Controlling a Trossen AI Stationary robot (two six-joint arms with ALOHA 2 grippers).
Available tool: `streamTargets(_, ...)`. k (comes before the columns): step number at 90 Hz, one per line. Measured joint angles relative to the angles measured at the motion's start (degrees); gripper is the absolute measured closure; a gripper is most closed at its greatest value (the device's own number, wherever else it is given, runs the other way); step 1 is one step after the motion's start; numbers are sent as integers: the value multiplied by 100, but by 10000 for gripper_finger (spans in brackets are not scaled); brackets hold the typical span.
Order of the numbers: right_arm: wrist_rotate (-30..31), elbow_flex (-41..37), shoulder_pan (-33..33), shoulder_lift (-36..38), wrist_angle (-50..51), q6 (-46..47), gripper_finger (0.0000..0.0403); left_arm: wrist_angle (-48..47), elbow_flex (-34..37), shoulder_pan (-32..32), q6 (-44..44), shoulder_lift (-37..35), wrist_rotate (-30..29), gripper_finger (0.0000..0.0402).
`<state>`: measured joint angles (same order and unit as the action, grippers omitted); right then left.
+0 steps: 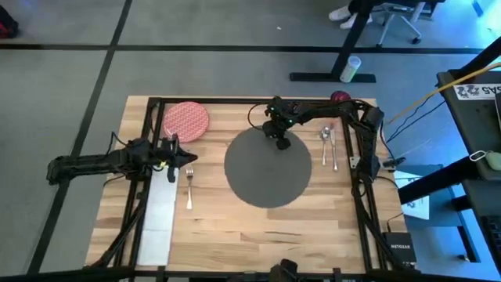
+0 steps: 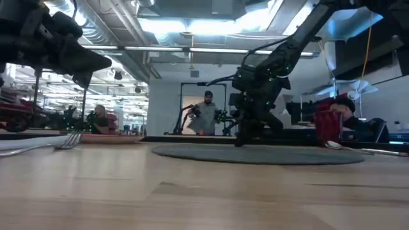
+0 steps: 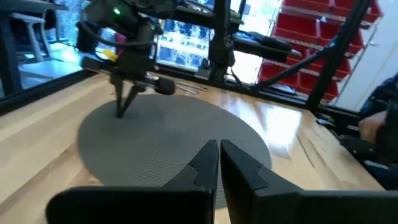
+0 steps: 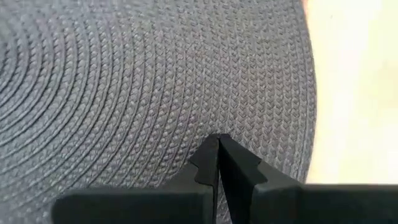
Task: Set table place
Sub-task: Move the gray placemat from bottom right to center, then move the silver fork to the left side of the gray placemat
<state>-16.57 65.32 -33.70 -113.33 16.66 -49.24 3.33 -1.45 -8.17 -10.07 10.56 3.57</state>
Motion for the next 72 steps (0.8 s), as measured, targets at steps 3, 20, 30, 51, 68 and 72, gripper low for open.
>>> streamTargets(3, -52, 51, -49, -10, 55, 82, 403, 6, -17, 45, 0, 64, 0, 402)
streamTargets(20, 571, 374, -94, -36, 384, 247, 403, 4, -180, 315, 65, 459, -126, 402)
streamTargets(30, 603, 658, -137, -51, 744, 90, 403, 27, -444, 508, 152, 776, -235, 402)
streamTargets(51, 481, 1634, 11, -32, 2521, -777, 403, -537, -1337, 1097, -7, 1792, -251, 402)
streamTargets(68, 745, 1907, 300, 161, 3261, -1409, 403, -1541, -2243, 1533, -423, 2878, -273, 402)
streamTargets(72, 873, 1904, 376, 181, 3303, -1451, 403, -1729, -2433, 1608, -503, 3132, -275, 402)
